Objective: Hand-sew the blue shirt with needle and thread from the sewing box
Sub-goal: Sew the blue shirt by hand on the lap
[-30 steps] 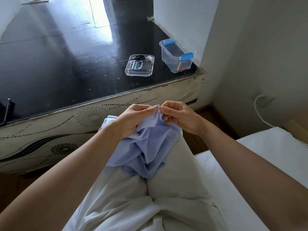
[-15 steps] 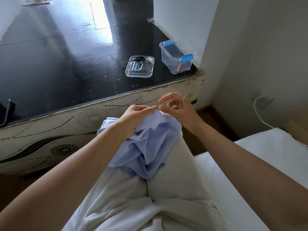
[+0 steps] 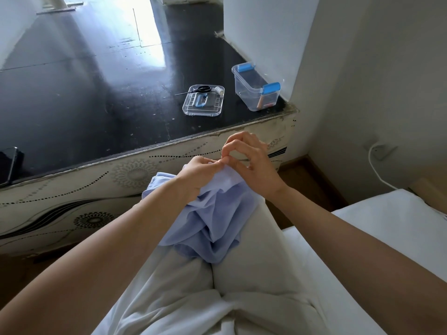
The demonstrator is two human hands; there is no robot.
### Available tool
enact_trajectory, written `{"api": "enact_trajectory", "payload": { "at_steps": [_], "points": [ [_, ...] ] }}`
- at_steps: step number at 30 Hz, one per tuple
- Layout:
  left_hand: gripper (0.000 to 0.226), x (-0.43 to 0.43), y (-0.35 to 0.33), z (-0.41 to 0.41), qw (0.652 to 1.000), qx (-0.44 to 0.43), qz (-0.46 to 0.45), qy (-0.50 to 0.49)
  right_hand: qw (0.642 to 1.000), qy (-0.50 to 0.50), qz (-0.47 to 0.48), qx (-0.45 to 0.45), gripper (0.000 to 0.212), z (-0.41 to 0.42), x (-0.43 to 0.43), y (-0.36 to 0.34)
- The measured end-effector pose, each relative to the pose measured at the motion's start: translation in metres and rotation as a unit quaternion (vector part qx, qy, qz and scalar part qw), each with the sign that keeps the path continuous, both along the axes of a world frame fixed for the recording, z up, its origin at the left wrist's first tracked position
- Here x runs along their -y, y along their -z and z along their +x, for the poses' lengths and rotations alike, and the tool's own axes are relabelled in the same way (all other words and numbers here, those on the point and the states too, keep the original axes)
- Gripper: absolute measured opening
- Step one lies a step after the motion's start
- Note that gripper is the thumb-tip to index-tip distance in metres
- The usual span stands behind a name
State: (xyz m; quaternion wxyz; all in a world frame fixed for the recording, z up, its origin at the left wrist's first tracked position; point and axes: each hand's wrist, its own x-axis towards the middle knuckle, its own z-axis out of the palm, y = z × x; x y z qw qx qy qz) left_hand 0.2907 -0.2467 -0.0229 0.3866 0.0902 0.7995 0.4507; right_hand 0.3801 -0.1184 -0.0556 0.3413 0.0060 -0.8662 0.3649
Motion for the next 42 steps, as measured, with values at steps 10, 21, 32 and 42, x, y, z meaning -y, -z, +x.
{"api": "enact_trajectory", "payload": {
  "at_steps": [10,21,32,42],
  "points": [
    [0.022,0.001,0.011,-0.013,0.964,0.126,0.143,-0.185,0.690,-0.401,-0.489,0.353,0.012,0.027,-0.011,-0.027],
    [0.061,0.002,0.013,-0.024,0.936,0.176,0.207,-0.225,0.698,-0.327,-0.524,0.363,0.014,0.030,-0.020,-0.024],
    [0.079,0.009,0.012,-0.022,0.941,0.224,0.211,-0.140,0.962,0.089,-0.216,0.143,0.020,-0.007,0.015,-0.010],
    [0.063,0.009,0.012,-0.023,0.937,0.227,0.219,-0.147,0.950,-0.113,-0.233,0.176,0.005,0.005,0.009,-0.020]
  ]
}}
